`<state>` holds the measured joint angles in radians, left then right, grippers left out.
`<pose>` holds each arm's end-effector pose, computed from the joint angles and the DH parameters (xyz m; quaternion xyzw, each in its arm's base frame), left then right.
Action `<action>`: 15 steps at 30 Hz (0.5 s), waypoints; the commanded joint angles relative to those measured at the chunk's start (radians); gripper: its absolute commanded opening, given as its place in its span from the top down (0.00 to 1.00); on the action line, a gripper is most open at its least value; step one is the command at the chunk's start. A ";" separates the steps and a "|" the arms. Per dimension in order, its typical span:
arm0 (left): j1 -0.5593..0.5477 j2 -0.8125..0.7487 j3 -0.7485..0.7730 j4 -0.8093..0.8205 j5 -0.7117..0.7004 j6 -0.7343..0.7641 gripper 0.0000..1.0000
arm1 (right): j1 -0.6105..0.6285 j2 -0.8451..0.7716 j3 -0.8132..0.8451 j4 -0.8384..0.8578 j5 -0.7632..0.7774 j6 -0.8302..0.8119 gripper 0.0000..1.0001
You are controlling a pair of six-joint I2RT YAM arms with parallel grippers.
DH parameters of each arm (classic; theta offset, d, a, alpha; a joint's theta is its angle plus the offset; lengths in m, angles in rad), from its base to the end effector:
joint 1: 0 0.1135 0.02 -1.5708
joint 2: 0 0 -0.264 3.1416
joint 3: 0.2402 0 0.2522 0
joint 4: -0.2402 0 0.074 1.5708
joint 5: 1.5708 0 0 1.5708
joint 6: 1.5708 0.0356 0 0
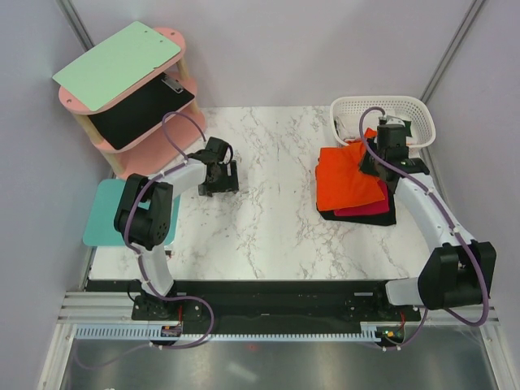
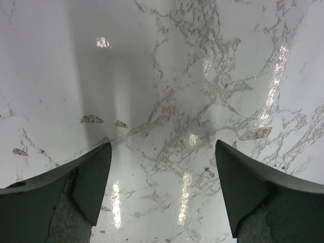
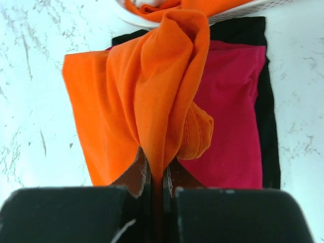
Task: Fold and stack the t-shirts
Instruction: Put the neatly folded tshirt into the corner of the board with the right arm
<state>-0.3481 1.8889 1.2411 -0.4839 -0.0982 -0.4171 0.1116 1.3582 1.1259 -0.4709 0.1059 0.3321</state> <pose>0.3590 -0.1266 0.1652 -0.0443 0.9739 -0.0368 0.2197 0.2985 0.0297 0.3028 0.1218 0.8982 0.0455 0.4200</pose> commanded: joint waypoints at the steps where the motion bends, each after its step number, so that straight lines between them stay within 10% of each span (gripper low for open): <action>1: 0.006 0.044 0.015 0.005 0.026 -0.002 0.11 | -0.058 0.013 0.002 0.032 0.032 -0.004 1.00; 15: 0.004 0.064 0.024 0.001 0.034 0.011 0.12 | -0.179 0.294 -0.006 0.086 0.144 0.067 1.00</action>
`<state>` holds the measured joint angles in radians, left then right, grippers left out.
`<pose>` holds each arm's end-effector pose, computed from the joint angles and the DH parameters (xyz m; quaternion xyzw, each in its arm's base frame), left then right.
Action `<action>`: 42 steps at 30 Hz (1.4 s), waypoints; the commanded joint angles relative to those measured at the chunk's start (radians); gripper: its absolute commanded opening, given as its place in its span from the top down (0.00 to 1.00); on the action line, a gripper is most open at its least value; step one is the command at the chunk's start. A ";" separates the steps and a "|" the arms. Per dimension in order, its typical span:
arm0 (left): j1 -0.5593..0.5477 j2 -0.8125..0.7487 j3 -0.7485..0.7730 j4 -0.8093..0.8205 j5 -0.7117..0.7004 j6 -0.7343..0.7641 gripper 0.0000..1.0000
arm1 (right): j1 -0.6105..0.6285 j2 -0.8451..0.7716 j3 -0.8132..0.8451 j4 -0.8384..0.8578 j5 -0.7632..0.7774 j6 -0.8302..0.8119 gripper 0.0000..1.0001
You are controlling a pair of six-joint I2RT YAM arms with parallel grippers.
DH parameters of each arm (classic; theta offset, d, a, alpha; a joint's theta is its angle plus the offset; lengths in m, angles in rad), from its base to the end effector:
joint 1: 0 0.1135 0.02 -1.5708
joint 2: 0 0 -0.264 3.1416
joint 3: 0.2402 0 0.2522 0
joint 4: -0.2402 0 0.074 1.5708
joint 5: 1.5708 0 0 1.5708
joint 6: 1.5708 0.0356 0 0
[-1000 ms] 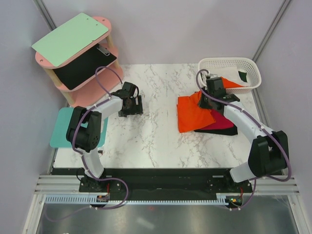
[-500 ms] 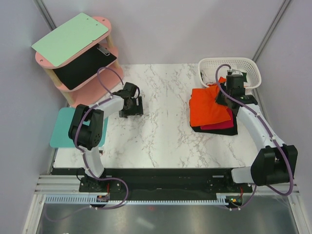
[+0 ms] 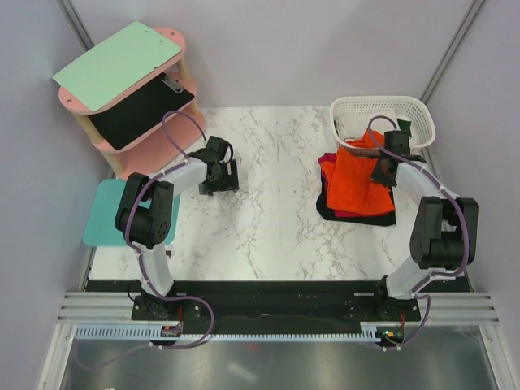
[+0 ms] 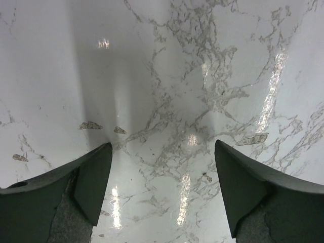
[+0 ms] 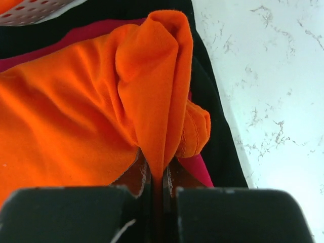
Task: Fold and stack the t-shirts
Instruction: Put the neatly folded tshirt into the corner of the board with the right arm
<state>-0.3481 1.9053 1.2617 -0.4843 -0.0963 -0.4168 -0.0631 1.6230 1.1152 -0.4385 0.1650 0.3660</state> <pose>0.3636 -0.1283 0.1650 -0.0440 0.9735 -0.0383 0.2211 0.3398 -0.0273 0.2219 0.2267 0.9213 -0.0313 0.3145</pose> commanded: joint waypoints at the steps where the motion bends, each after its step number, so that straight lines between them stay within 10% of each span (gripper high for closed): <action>1: 0.004 0.047 0.001 0.000 0.030 0.012 0.12 | -0.004 0.031 0.000 0.060 0.088 0.033 1.00; 5: 0.004 0.049 -0.001 0.000 0.033 0.013 0.12 | -0.004 0.029 -0.015 0.079 0.131 0.037 0.80; 8: 0.004 0.047 0.001 0.001 0.040 0.013 0.12 | 0.011 -0.061 -0.070 0.115 0.177 0.028 0.20; 11: 0.000 0.035 -0.002 0.004 0.047 0.015 0.12 | 0.054 -0.248 -0.133 0.162 0.206 0.007 0.02; 21: -0.038 0.012 0.016 0.018 0.055 0.023 0.11 | 0.092 -0.402 -0.212 0.304 -0.135 0.008 0.12; 24: -0.045 0.031 0.024 0.016 0.056 0.018 0.11 | 0.092 -0.353 -0.259 0.430 -0.356 0.091 1.00; 29: -0.054 0.041 0.024 0.013 0.063 0.006 0.12 | 0.091 -0.249 -0.360 0.733 -0.654 0.250 1.00; 36: -0.143 -0.022 0.047 0.169 0.197 0.001 0.19 | 0.065 -0.235 -0.435 0.880 -0.682 0.309 1.00; 42: -0.248 0.050 0.249 0.207 0.355 -0.010 0.44 | -0.050 -0.276 -0.529 0.990 -0.632 0.359 1.00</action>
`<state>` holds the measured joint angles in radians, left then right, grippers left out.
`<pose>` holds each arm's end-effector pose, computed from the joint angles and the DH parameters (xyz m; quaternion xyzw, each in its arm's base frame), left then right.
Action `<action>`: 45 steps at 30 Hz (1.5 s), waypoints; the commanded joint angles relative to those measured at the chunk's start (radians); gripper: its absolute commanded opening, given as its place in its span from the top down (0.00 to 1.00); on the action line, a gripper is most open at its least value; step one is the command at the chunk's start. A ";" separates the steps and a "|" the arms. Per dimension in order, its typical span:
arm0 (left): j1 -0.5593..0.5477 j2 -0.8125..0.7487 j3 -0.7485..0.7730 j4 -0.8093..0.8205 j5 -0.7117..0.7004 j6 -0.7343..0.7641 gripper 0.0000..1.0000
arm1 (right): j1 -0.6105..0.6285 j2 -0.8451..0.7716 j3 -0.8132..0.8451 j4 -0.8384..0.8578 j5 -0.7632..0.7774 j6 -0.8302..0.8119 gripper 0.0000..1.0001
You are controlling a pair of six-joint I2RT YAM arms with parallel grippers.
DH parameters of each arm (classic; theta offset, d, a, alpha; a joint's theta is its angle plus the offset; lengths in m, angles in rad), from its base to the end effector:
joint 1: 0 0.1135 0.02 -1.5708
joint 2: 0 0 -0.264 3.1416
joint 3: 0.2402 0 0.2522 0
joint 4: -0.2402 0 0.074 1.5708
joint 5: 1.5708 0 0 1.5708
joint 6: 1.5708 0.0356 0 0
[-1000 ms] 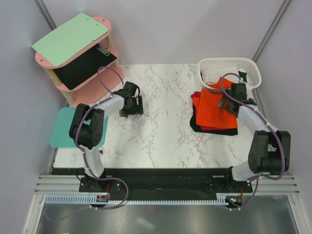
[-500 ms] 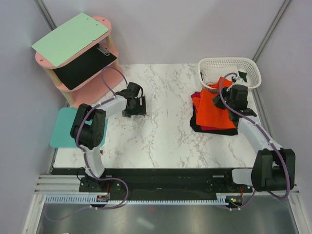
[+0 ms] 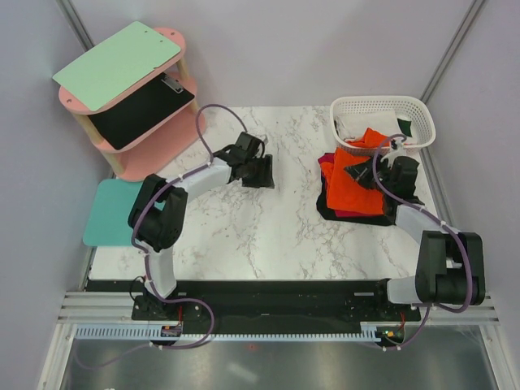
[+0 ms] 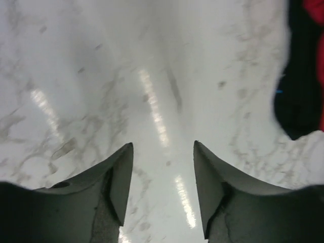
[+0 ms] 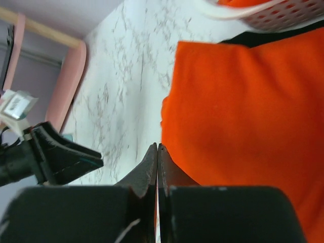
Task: Fold and stack the t-shirts
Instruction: Put the neatly folded tshirt into the corner of the board with the right arm
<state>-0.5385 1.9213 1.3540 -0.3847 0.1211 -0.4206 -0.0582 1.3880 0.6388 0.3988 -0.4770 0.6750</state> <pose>0.3523 -0.2154 0.1914 0.0744 0.9480 -0.1914 0.2431 0.2919 -0.0006 0.2139 0.1591 0.7919 0.3535 0.4718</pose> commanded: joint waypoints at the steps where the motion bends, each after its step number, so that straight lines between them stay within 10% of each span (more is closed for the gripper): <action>1: -0.084 0.065 0.221 0.113 0.173 -0.012 0.54 | -0.066 -0.037 -0.063 0.169 0.015 0.069 1.00; 6: -0.143 0.174 0.405 0.142 0.299 -0.052 0.98 | -0.127 0.011 -0.116 0.274 0.021 0.141 1.00; 17: -0.247 0.347 0.576 0.306 0.555 -0.141 0.98 | -0.166 0.019 -0.200 0.354 0.129 0.126 1.00; 35: -0.233 0.528 0.570 0.279 0.500 -0.161 0.98 | -0.224 0.368 -0.255 0.709 0.112 0.232 1.00; 45: -0.233 0.401 0.418 0.294 0.457 -0.118 0.98 | -0.212 0.195 -0.174 0.511 0.038 0.140 1.00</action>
<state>-0.7753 2.4245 1.8381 -0.0685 0.6289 -0.5659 -0.2771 1.6989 0.3992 1.0187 -0.4110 0.8993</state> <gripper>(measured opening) 0.025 0.004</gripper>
